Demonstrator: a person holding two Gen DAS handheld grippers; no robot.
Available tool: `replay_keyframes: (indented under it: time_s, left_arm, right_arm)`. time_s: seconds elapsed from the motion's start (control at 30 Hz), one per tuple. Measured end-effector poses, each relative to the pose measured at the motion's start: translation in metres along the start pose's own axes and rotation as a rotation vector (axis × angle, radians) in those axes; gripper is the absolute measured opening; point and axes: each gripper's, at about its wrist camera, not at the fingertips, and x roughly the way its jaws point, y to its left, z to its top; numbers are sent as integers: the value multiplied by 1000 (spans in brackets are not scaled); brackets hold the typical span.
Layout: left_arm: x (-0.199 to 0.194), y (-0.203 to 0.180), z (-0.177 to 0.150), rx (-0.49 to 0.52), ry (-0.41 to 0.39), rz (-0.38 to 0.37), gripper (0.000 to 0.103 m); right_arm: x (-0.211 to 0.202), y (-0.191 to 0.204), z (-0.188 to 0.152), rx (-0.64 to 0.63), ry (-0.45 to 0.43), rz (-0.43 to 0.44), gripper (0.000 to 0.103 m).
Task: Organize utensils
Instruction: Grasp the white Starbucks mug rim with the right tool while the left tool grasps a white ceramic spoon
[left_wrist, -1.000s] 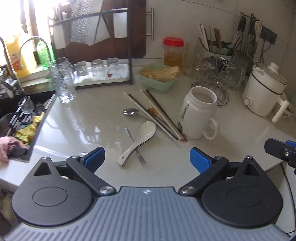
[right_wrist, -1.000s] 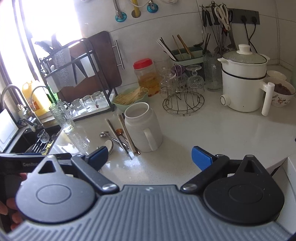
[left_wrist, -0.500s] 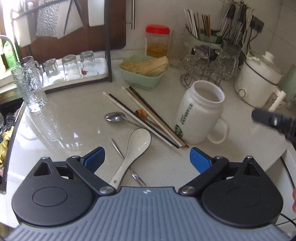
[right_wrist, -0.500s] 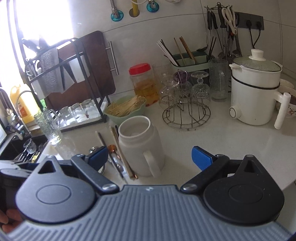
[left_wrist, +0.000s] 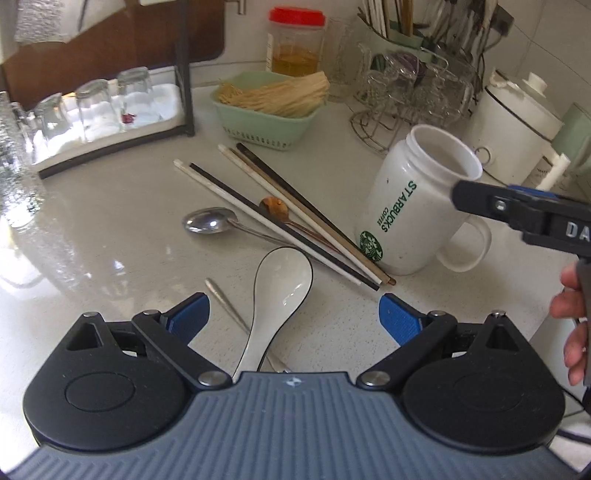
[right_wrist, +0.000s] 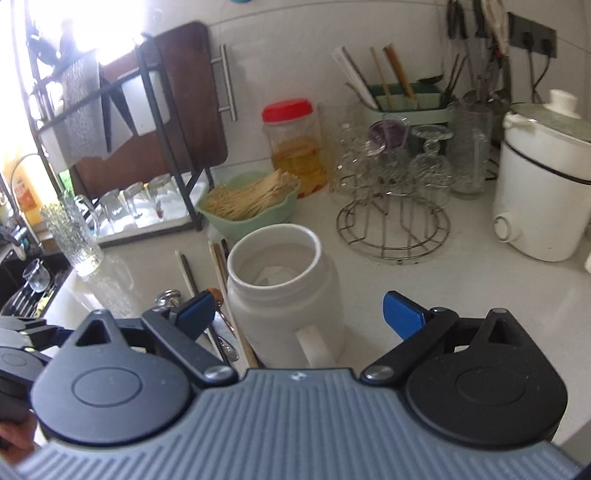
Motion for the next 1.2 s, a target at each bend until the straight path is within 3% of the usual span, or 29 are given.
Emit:
replay_keyframes:
  time_s: [0.17,0.63,0.8,1.2]
  left_arm:
    - [13,0,5,45,8,-34,99]
    - [35,5,2,141,43,-21,96]
    - [34,10,4,143,41,-39,95]
    - [41,7,11,162,51,-59,81]
  right_arm:
    - [21,7,3,-37,36,-23,99]
    - [60,19,5,-130,116,-64,98]
    - [62,19,6,-112,131,-62,90]
    - [55,15,3,-109,153,-50,91]
